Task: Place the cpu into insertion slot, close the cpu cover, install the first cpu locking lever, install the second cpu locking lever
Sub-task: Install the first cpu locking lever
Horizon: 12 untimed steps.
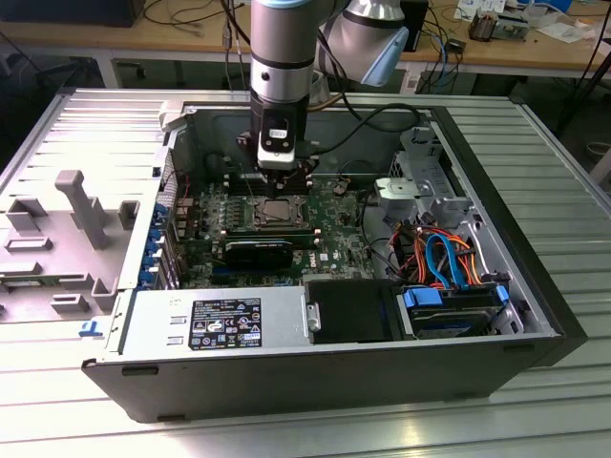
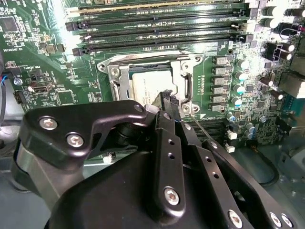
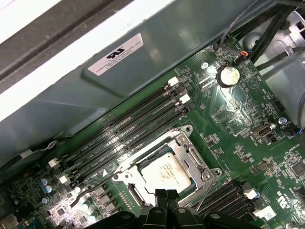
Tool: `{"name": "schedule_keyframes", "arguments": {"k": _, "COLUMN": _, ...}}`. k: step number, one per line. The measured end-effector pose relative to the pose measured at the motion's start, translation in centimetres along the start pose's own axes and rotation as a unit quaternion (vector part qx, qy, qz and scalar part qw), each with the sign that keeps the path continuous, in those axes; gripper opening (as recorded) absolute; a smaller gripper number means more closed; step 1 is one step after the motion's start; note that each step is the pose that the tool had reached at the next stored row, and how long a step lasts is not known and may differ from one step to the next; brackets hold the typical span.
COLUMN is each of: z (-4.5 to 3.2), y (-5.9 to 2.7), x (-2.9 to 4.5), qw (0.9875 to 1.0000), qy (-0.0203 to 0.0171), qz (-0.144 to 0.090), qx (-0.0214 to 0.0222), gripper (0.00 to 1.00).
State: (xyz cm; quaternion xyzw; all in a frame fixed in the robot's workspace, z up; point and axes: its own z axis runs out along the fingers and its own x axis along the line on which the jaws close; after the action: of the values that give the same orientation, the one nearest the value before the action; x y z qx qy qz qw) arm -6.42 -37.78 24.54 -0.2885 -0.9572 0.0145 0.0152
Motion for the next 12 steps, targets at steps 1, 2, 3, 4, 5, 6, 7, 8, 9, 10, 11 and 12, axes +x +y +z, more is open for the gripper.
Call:
{"name": "schedule_keyframes", "arguments": {"k": 1, "z": 0.00, "y": 0.00, "x": 0.00, "qw": 1.0000, "qy": -0.0001, "qz": -0.002, "qx": 0.0000, "gripper": 0.11}}
{"name": "schedule_keyframes", "arguments": {"k": 2, "z": 0.00, "y": 0.00, "x": 0.00, "qw": 1.0000, "qy": -0.0001, "qz": -0.004, "qx": 0.0001, "gripper": 0.11}}
{"name": "schedule_keyframes", "arguments": {"k": 3, "z": 0.00, "y": 0.00, "x": 0.00, "qw": 1.0000, "qy": -0.0002, "qz": -0.004, "qx": 0.0001, "gripper": 0.11}}
{"name": "schedule_keyframes", "arguments": {"k": 4, "z": 0.01, "y": 0.00, "x": 0.00, "qw": 1.0000, "qy": -0.0002, "qz": -0.005, "qx": 0.0001, "gripper": 0.11}}
{"name": "schedule_keyframes", "arguments": {"k": 5, "z": 0.01, "y": 0.00, "x": 0.00, "qw": 1.0000, "qy": -0.0002, "qz": -0.006, "qx": 0.0001, "gripper": 0.11}}
{"name": "schedule_keyframes", "arguments": {"k": 6, "z": 0.01, "y": 0.00, "x": 0.00, "qw": 1.0000, "qy": -0.0003, "qz": -0.007, "qx": 0.0001, "gripper": 0.11}}
{"name": "schedule_keyframes", "arguments": {"k": 7, "z": 0.01, "y": 0.00, "x": 0.00, "qw": 1.0000, "qy": -0.0003, "qz": -0.009, "qx": 0.0002, "gripper": 0.11}}
{"name": "schedule_keyframes", "arguments": {"k": 8, "z": 0.01, "y": 0.00, "x": 0.00, "qw": 0.9999, "qy": -0.0004, "qz": -0.011, "qx": 0.0002, "gripper": 0.11}}
{"name": "schedule_keyframes", "arguments": {"k": 9, "z": 0.02, "y": 0.00, "x": 0.00, "qw": 0.9999, "qy": -0.0006, "qz": -0.016, "qx": 0.0003, "gripper": 0.11}}
{"name": "schedule_keyframes", "arguments": {"k": 10, "z": 0.02, "y": 0.00, "x": 0.00, "qw": 0.9998, "qy": -0.0008, "qz": -0.022, "qx": 0.0004, "gripper": 0.11}}
{"name": "schedule_keyframes", "arguments": {"k": 11, "z": 0.02, "y": 0.00, "x": 0.00, "qw": 0.9997, "qy": -0.0009, "qz": -0.025, "qx": 0.0005, "gripper": 0.11}}
{"name": "schedule_keyframes", "arguments": {"k": 12, "z": 0.02, "y": 0.00, "x": 0.00, "qw": 0.9996, "qy": -0.0011, "qz": -0.029, "qx": 0.0006, "gripper": 0.11}}
